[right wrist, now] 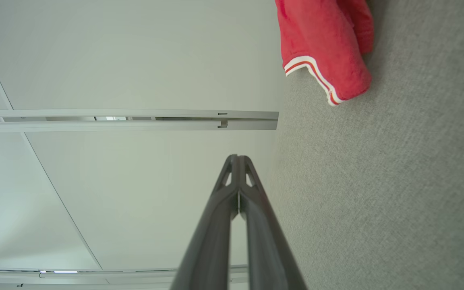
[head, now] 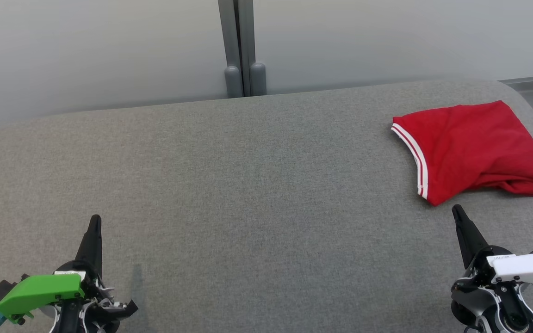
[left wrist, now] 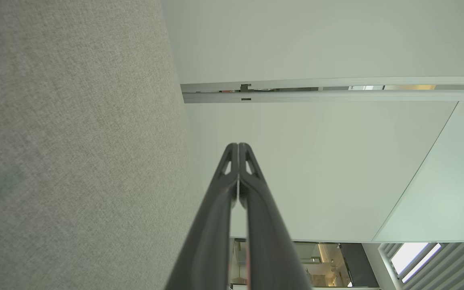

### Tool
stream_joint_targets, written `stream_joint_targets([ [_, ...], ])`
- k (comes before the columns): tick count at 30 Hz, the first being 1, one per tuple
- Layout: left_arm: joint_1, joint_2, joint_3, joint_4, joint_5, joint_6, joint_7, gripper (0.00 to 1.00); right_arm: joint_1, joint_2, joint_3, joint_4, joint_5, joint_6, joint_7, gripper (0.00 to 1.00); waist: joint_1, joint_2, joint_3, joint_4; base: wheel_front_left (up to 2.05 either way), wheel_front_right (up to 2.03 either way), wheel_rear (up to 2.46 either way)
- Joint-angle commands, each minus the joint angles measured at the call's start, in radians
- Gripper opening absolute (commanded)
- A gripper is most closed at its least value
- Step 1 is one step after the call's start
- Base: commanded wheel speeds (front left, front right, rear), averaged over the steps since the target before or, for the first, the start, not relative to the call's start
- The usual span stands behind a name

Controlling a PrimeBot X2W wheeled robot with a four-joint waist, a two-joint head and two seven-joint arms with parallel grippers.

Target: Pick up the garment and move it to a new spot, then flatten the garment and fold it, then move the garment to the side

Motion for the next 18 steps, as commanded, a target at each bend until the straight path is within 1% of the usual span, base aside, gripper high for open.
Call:
stream_joint_targets([
  [1, -0.011, 0.006, 0.005, -0.001, -0.001, -0.006, 0.000, 0.00, -0.009, -0.006, -0.003, -0.005, 0.003, 0.000, 0.003, 0.00, 0.0000, 0.0000, 0.000, 0.000, 0.00, 0.00, 0.00],
  [18, -0.011, 0.005, 0.005, -0.001, 0.001, -0.006, 0.001, 0.00, -0.009, -0.006, -0.002, -0.005, 0.003, 0.000, 0.003, 0.00, 0.0000, 0.0000, 0.000, 0.000, 0.00, 0.00, 0.00],
])
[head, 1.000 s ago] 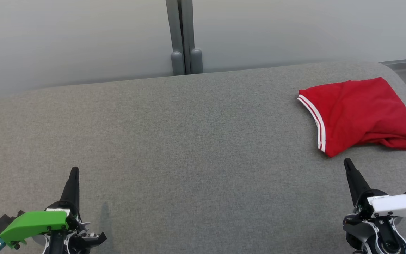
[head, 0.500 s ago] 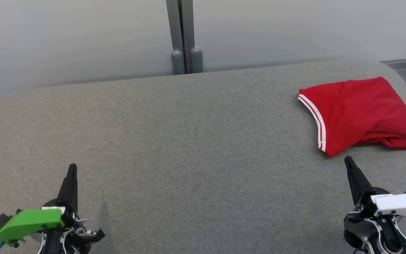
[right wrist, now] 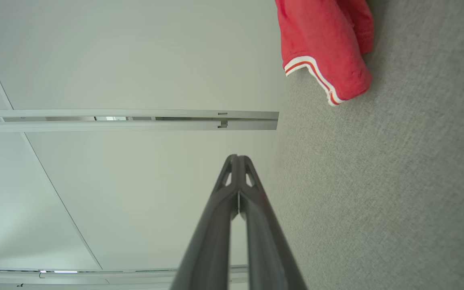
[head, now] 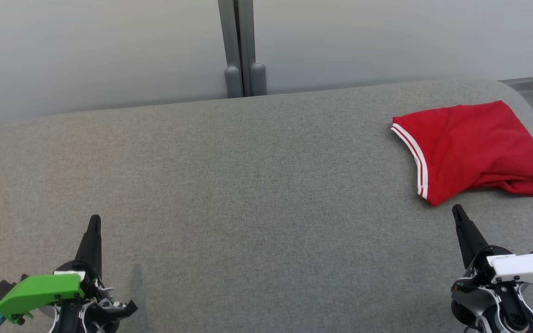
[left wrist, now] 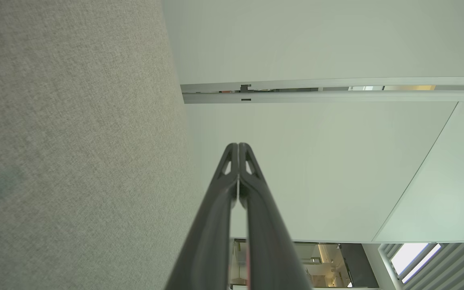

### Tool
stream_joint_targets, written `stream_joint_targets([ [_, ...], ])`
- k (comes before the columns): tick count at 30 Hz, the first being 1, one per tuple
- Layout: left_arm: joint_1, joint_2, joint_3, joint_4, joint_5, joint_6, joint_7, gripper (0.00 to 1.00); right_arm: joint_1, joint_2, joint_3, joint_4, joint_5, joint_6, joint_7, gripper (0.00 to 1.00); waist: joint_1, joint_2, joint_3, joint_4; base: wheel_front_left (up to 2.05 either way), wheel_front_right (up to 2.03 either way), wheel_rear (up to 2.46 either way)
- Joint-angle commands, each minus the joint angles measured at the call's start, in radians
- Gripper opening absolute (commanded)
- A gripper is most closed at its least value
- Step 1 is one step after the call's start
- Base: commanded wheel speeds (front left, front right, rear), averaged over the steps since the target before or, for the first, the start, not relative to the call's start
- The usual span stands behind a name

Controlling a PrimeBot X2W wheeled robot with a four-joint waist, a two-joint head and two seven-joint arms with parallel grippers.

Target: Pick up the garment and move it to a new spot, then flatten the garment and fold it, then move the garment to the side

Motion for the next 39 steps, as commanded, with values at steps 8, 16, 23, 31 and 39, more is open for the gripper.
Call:
stream_joint_targets([
  [8, -0.011, 0.004, 0.004, -0.001, 0.001, -0.006, 0.002, 0.00, -0.008, -0.006, -0.002, -0.005, 0.003, 0.000, 0.003, 0.00, 0.0000, 0.0000, 0.000, 0.000, 0.00, 0.00, 0.00],
  [16, -0.011, 0.004, 0.004, -0.001, 0.002, -0.006, 0.002, 0.00, -0.008, -0.006, -0.002, -0.005, 0.003, 0.000, 0.003, 0.00, 0.0000, 0.0000, 0.000, 0.000, 0.00, 0.00, 0.00],
  [23, -0.011, 0.004, 0.005, -0.001, 0.002, -0.006, 0.003, 0.00, -0.008, -0.006, -0.002, -0.005, 0.003, 0.000, 0.003, 0.00, 0.0000, 0.0000, 0.000, 0.000, 0.00, 0.00, 0.00],
  [31, -0.011, 0.003, 0.005, -0.001, 0.003, -0.006, 0.003, 0.00, -0.008, -0.006, -0.002, -0.005, 0.003, 0.000, 0.003, 0.00, 0.0000, 0.0000, 0.000, 0.000, 0.00, 0.00, 0.00],
  [39, -0.011, 0.003, 0.005, -0.001, 0.003, -0.006, 0.004, 0.00, -0.008, -0.006, -0.002, -0.005, 0.003, 0.000, 0.003, 0.00, 0.0000, 0.0000, 0.000, 0.000, 0.00, 0.00, 0.00],
])
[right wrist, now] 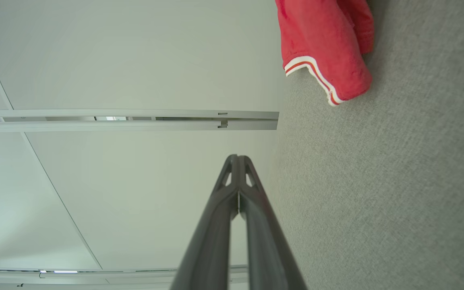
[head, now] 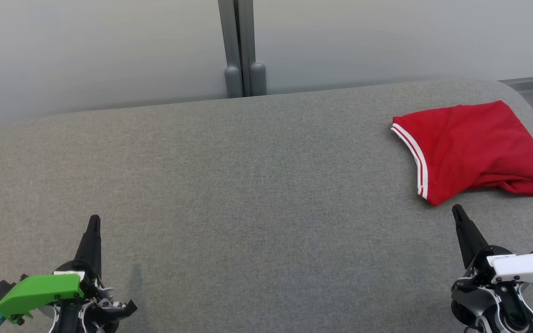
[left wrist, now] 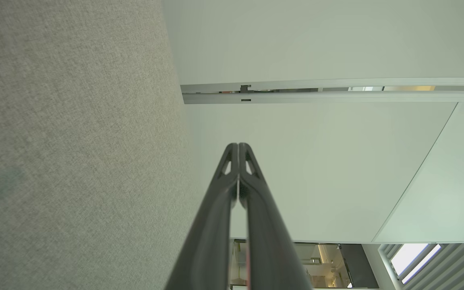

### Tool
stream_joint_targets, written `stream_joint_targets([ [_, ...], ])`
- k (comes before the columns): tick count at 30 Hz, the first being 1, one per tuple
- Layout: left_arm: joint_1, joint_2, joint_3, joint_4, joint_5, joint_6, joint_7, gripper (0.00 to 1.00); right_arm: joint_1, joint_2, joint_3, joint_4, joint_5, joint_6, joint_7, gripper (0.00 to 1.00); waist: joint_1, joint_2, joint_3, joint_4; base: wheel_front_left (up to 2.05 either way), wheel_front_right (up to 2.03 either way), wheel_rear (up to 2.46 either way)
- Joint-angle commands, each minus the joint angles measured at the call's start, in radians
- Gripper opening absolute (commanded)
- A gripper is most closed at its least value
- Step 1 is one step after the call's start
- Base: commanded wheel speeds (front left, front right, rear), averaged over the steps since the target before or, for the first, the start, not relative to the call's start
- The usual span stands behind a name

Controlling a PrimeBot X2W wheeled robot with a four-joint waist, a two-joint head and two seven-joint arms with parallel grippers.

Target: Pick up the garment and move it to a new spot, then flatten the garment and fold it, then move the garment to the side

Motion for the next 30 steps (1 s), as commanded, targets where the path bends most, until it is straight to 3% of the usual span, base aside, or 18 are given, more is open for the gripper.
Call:
stream_joint_targets([
  [1, -0.011, 0.003, 0.003, -0.001, 0.003, -0.006, 0.003, 0.00, -0.008, -0.006, -0.002, -0.005, 0.003, 0.000, 0.003, 0.00, 0.0000, 0.0000, 0.000, 0.000, 0.00, 0.00, 0.00],
  [30, -0.012, 0.002, 0.004, -0.001, 0.004, -0.006, 0.004, 0.00, -0.008, -0.006, -0.002, -0.005, 0.003, 0.000, 0.003, 0.00, 0.0000, 0.0000, 0.000, 0.000, 0.00, 0.00, 0.00],
])
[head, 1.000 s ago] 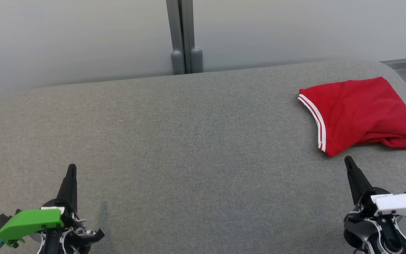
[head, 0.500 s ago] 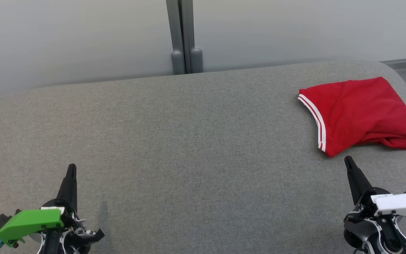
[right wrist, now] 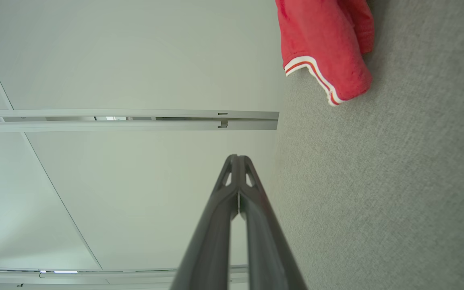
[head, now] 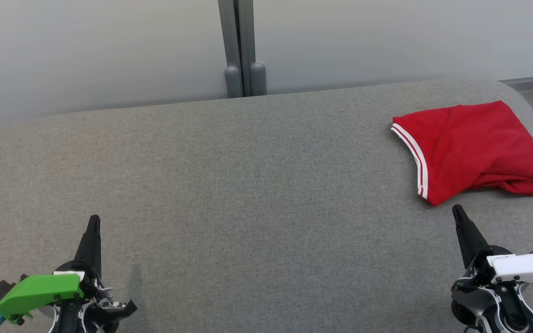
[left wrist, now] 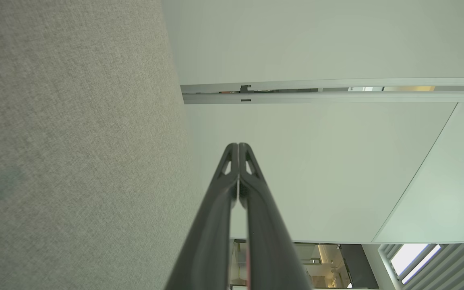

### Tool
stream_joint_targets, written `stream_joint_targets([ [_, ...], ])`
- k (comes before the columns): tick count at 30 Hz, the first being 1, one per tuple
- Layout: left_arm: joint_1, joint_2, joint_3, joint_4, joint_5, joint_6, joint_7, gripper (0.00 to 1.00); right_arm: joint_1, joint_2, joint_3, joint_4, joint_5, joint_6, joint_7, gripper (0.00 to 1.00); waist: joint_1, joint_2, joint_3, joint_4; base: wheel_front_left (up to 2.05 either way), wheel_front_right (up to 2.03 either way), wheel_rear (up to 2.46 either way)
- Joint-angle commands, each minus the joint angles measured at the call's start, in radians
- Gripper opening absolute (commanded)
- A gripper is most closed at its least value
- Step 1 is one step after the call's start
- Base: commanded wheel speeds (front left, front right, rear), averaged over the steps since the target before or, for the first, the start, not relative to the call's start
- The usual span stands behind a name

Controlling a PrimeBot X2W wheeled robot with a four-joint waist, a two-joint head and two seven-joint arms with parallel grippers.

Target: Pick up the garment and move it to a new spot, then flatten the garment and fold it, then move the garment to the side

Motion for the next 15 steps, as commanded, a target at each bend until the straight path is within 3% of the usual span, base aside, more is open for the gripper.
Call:
stream_joint_targets([
  [1, -0.012, 0.003, 0.003, -0.001, 0.005, -0.006, 0.004, 0.00, -0.008, -0.006, -0.002, -0.005, 0.003, 0.000, 0.003, 0.00, 0.0000, 0.0000, 0.000, 0.000, 0.00, 0.00, 0.00],
  [15, -0.012, 0.002, 0.003, -0.001, 0.005, -0.006, 0.004, 0.00, -0.008, -0.006, -0.002, -0.005, 0.003, 0.000, 0.003, 0.00, 0.0000, 0.0000, 0.000, 0.000, 0.00, 0.00, 0.00],
])
